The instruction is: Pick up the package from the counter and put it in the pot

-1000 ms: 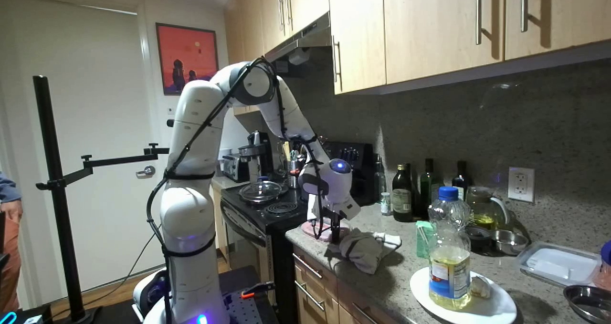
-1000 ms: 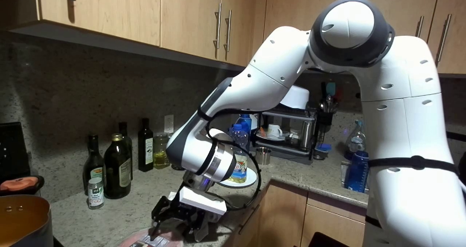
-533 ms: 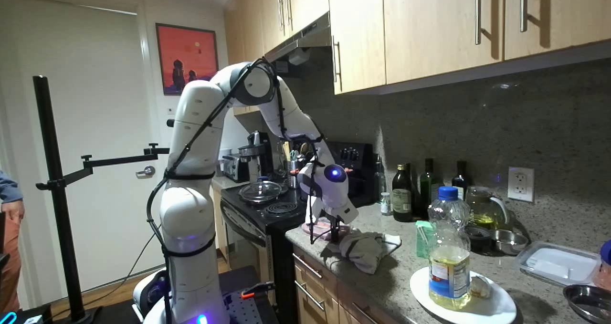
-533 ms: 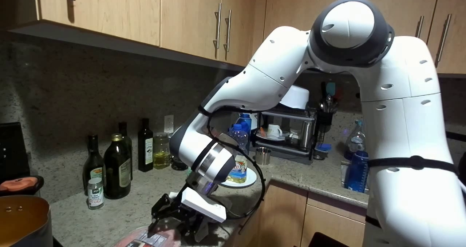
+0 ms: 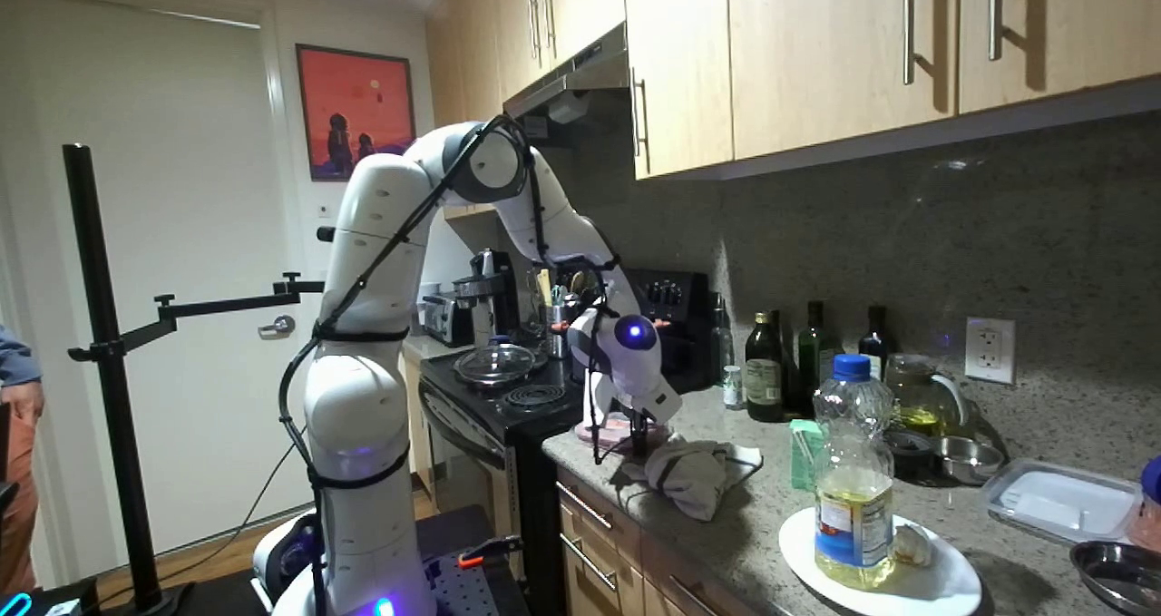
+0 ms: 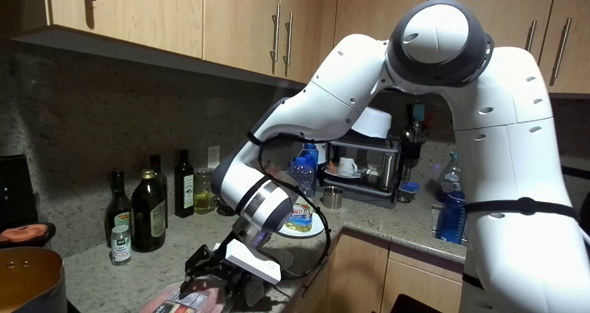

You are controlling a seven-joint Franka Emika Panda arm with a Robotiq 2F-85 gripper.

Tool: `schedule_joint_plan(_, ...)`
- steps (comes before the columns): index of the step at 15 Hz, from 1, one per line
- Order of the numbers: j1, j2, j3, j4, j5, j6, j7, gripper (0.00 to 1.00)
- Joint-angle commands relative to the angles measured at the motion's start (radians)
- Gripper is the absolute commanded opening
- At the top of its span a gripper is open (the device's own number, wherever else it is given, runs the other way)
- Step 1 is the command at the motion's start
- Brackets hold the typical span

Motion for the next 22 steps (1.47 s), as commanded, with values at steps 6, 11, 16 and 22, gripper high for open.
schedule_joint_plan(6, 0.031, -0.048, 0.007, 0.022, -0.122, 0.048, 0.047, 1.00)
schedule_joint_plan(11, 0.047, -0.096, 0.007, 0.009, -0.207, 0.070, 0.095, 1.00)
schedule_joint_plan(16, 0.071, -0.139, 0.002, 0.011, -0.358, 0.089, 0.207, 0.98)
schedule_joint_plan(22, 0.076, -0.135, -0.005, 0.021, -0.529, 0.080, 0.303, 0.45)
